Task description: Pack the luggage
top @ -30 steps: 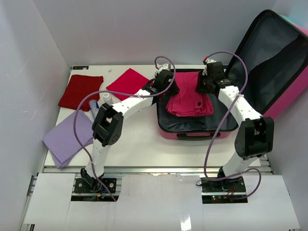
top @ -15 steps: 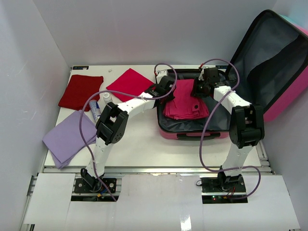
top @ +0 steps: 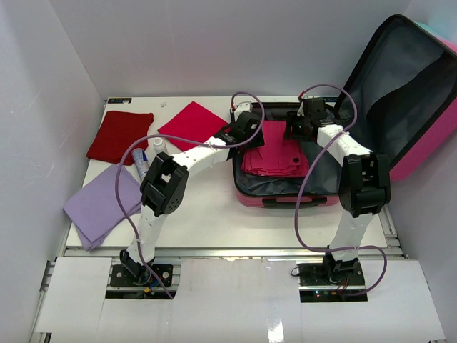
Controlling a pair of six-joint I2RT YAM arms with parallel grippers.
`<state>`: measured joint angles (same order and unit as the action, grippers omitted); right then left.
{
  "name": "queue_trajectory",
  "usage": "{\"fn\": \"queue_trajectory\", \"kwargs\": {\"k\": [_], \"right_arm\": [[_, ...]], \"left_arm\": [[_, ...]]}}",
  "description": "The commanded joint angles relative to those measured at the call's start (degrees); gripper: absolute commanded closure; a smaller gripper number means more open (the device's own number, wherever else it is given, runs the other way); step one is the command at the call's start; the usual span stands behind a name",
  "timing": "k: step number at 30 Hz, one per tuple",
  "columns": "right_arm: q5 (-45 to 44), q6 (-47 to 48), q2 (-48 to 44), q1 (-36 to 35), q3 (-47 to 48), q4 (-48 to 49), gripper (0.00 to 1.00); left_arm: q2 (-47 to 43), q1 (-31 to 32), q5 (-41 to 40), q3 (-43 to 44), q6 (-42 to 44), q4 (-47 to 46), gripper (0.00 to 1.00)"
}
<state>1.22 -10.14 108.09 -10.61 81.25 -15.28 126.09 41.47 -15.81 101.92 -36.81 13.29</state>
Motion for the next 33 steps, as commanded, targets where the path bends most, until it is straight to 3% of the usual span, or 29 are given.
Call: {"fn": "queue_trajectory", "kwargs": {"k": [1, 3, 5, 7, 9, 13, 23, 26, 33], "right_arm": [[-6.62, -0.66, -3.47, 0.06, 5.21, -2.58, 0.29], [-8.72, -0.9, -4.09, 0.06, 5.92, -4.21, 0.27], [-10.23, -1.15, -5.1, -0.02, 5.89, -4.62, 0.32], [-9.78, -1.43, -6.0, -0.08, 5.53, -4.22, 0.5], [-6.94, -1.64, -5.94, -0.21, 5.11, -3.1, 0.66], [-3.06, -2.66, -3.73, -0.93, 2.87, -0.9, 0.79], [-4.38, -6.43, 1.77, -1.23, -1.43, 0.77, 0.84], [-3.7, -6.76, 1.24, -2.07, -0.12, 0.48, 0.86], [0.95, -2.35, 1.79, -13.11, 8.63, 2.38, 0.88]], "left_arm": [[-9.35, -0.43, -0.22, -0.08, 2.88, 0.33, 0.36], [-10.47, -0.43, 1.34, -0.35, 3.46, 0.06, 0.42], [-11.46, -0.43, 3.57, -0.57, 4.22, -0.48, 0.59], [-12.03, -0.43, 5.46, -0.5, 5.06, -0.63, 0.83], [-12.78, -0.42, 6.32, -0.68, 5.71, -0.54, 1.0], [-15.6, -0.43, 4.76, -2.48, 6.13, 0.12, 1.0], [-33.52, -1.31, -5.34, -17.54, 5.67, 1.28, 1.0], [-43.62, -2.25, -8.23, -29.63, 4.24, -0.24, 0.97], [-60.01, -4.18, -15.01, -45.38, -1.31, -0.66, 0.99]]}}
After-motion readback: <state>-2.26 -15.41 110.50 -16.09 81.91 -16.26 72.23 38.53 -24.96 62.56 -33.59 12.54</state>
